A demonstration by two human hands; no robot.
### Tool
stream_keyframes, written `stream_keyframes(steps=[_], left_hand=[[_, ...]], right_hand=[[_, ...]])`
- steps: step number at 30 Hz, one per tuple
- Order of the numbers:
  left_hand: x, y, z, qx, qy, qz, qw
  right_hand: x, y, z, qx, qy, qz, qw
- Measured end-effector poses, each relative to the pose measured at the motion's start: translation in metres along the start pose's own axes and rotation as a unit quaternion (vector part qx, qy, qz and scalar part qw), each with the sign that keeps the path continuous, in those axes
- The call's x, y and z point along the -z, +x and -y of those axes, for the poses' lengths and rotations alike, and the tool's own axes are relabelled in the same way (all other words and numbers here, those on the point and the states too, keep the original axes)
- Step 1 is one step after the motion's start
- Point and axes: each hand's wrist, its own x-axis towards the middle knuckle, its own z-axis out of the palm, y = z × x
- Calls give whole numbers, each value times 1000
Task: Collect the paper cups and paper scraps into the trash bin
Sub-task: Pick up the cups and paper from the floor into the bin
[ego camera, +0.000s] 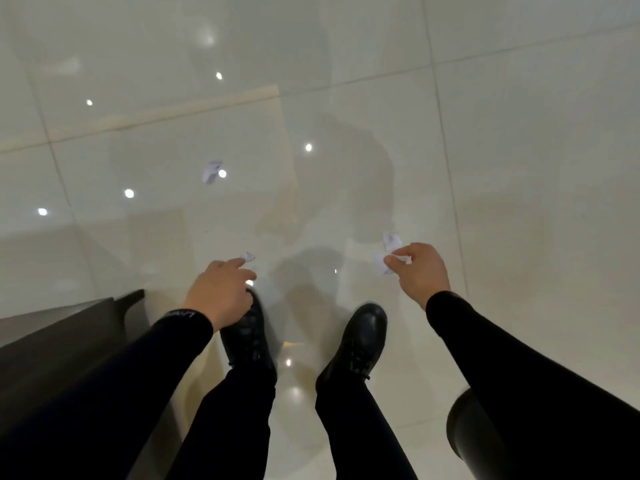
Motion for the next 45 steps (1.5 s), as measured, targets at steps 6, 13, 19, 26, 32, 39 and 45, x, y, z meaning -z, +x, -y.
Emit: stream_keyframes(steps=[6, 13, 19, 26, 32, 39, 45], left_hand=[[-26, 86, 21, -27, 101, 71, 992], [-56, 122, 37, -47, 59, 6, 997], [-68, 139, 43, -97, 96, -51, 989], [-46, 143, 42, -2, 8, -79, 997], [36, 166, 69, 42, -88, -266, 959], [60, 208, 78, 50, -14, -173, 983], [50, 153, 42, 25, -121, -154, 980]], right_hand=[[-50, 65, -29, -38, -52, -12, 998], [-78, 111, -54, -53, -91, -64, 992], [-84, 120, -38, -33, -88, -108, 990], [-115, 98, 33, 58, -73, 42, 995], [-159, 74, 89, 121, -66, 132, 982], [-167, 74, 91, 86, -10, 148, 985], [-144, 48, 72, 51, 31, 133, 989]])
